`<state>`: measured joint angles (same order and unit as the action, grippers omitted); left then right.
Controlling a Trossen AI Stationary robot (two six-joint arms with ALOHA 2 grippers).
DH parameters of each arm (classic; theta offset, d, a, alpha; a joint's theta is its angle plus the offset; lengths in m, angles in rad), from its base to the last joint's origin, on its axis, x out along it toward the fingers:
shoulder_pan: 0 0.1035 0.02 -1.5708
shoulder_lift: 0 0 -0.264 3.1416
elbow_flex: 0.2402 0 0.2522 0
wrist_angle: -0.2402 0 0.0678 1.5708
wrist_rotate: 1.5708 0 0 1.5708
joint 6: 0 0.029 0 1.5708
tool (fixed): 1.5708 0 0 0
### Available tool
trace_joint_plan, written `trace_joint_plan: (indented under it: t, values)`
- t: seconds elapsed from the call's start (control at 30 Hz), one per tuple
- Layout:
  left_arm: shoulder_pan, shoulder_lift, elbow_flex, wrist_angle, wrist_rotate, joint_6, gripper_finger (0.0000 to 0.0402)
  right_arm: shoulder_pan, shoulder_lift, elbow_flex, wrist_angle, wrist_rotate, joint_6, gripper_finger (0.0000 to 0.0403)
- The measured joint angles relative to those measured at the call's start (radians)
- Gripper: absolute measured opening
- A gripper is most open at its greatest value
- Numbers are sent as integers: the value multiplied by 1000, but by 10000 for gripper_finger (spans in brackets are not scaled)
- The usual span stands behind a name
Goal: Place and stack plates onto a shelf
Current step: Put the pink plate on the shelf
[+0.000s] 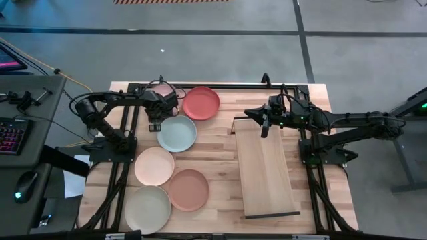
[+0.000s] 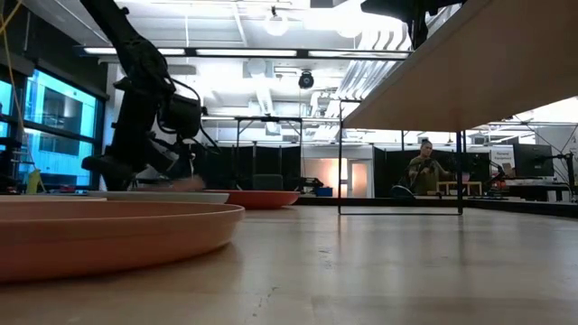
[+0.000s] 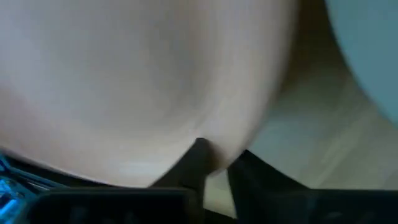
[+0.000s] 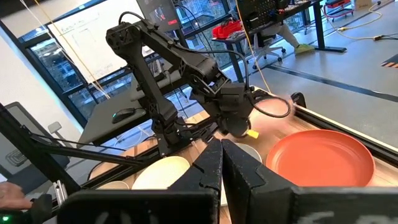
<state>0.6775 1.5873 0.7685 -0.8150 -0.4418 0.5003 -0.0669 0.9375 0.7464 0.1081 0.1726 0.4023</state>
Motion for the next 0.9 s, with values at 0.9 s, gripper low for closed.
trace_joint_plan:
  t: [0.9]
  values:
    - [-175, -220, 469, -373, 75, -262, 1, -1, -37, 4, 26, 92, -30, 0]
